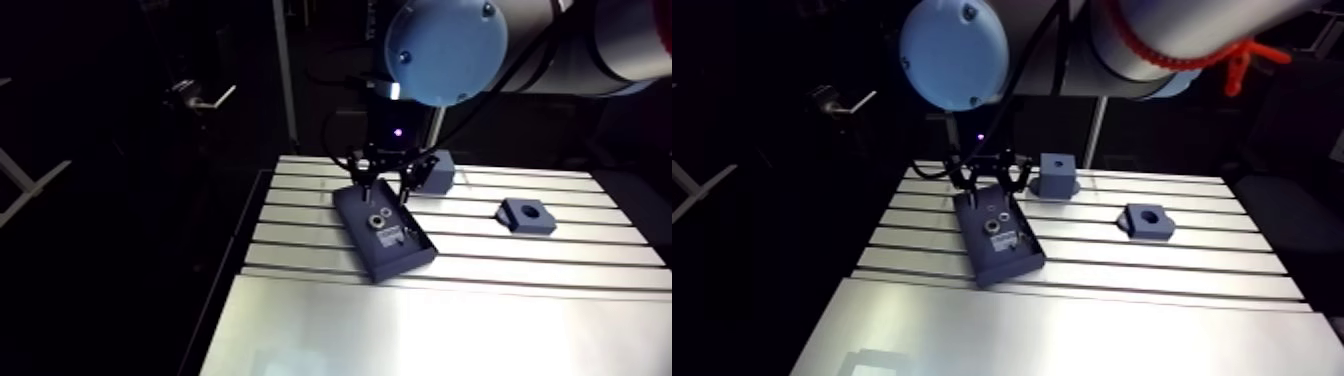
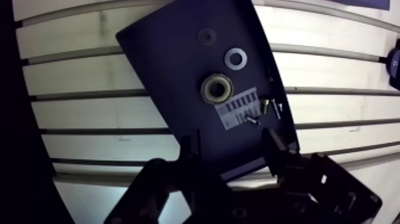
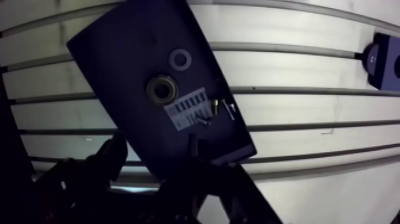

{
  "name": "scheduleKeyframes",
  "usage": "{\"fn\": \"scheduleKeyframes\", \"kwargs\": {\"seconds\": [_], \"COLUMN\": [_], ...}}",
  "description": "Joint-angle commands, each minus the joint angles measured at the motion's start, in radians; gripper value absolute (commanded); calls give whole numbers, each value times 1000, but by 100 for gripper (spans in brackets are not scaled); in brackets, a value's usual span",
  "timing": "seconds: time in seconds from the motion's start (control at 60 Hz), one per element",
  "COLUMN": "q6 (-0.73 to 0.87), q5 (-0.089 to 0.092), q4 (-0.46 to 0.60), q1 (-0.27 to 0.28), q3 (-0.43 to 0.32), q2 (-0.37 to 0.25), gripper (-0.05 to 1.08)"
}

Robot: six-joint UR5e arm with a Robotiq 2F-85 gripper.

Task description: Pick up the bearing and press it into the housing until flush.

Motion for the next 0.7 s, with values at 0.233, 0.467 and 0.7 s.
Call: {"fn": "scheduleKeyframes", "kwargs": {"seconds": [0.233,0.467,0.7], "q6": [-12,-14,-14], "q5": [-1,-1,-2], "q4": [-69,-91,-101], "q1": [2,2,2], "q3": [8,12,17], "q2": [63,79,89], "gripper": [38,38,38]}}
